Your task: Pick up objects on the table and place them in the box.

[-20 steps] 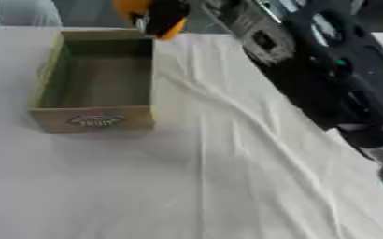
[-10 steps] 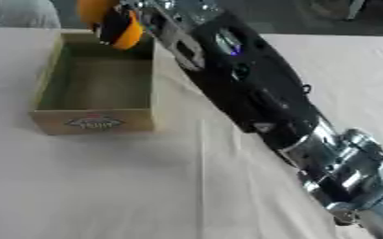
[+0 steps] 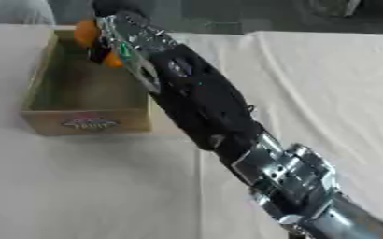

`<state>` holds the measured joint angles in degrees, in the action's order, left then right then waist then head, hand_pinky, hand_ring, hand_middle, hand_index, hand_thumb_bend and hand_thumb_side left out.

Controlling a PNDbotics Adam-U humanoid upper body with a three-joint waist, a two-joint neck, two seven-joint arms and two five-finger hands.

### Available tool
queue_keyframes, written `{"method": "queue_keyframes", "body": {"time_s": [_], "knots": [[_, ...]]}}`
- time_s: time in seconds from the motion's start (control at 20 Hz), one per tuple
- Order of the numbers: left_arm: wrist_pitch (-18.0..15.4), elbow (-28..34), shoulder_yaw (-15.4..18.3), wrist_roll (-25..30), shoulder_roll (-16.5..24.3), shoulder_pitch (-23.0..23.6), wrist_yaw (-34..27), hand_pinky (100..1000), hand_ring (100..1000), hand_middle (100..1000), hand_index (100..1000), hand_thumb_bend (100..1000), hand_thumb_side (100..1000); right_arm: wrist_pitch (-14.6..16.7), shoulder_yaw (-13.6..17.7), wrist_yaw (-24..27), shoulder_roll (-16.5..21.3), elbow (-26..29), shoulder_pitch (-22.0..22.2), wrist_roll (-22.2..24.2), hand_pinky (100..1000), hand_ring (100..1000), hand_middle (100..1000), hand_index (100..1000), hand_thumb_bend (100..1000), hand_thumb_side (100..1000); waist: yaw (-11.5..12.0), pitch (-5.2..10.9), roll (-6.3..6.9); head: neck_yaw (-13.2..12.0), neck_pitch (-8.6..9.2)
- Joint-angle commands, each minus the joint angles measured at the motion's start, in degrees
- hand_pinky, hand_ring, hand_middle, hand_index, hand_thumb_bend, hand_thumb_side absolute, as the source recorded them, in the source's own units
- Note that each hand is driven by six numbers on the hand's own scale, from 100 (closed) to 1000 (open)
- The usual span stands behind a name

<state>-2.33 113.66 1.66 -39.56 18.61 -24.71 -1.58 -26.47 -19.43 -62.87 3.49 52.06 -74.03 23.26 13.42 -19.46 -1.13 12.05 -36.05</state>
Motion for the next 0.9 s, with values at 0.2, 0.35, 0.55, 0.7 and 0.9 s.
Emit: {"method": "queue_keyframes", "body": {"time_s": [0.2, 0.35, 0.55, 0.7, 0.9], "knots": [[-0.25, 0.93, -0.02, 0.41, 0.65, -1.24, -0.4, 694, 694, 674, 885, 100, 911, 1.28, 3.58, -2.08, -2.39, -4.57, -0.57, -7.42, 801, 814, 550, 613, 100, 297, 0.78, 0.6, 0.29, 1.2, 1.31], [-0.22, 0.93, -0.06, 0.48, 0.56, -1.34, -0.45, 694, 694, 674, 885, 100, 910, 2.42, 4.29, -0.22, -3.36, -6.08, -0.16, -8.68, 818, 836, 622, 698, 100, 338, 0.97, 0.39, 0.38, 1.4, 1.42], [-0.19, 0.93, -0.05, 0.48, 0.51, -1.33, -0.48, 694, 694, 673, 885, 100, 911, 4.08, 3.85, 0.14, -3.5, -7.39, -0.27, -5.48, 840, 889, 773, 820, 242, 515, 0.94, 0.37, 0.43, 1.3, 1.3], [-0.16, 0.93, -0.04, 0.47, 0.52, -1.28, -0.48, 694, 694, 673, 885, 100, 911, 4.09, 3.96, -1.49, -3.41, -7.31, -0.43, -2.8, 864, 921, 820, 897, 478, 546, 0.91, 0.44, 0.42, 1.27, 1.29], [-0.11, 0.93, 0.02, 0.41, 0.5, -1.1, -0.48, 694, 694, 673, 886, 100, 911, 3.67, 3.84, -4.25, -3.08, -6.72, -0.52, -1.28, 880, 940, 861, 980, 611, 529, 0.9, 0.49, 0.45, 1.13, 1.27]]}}
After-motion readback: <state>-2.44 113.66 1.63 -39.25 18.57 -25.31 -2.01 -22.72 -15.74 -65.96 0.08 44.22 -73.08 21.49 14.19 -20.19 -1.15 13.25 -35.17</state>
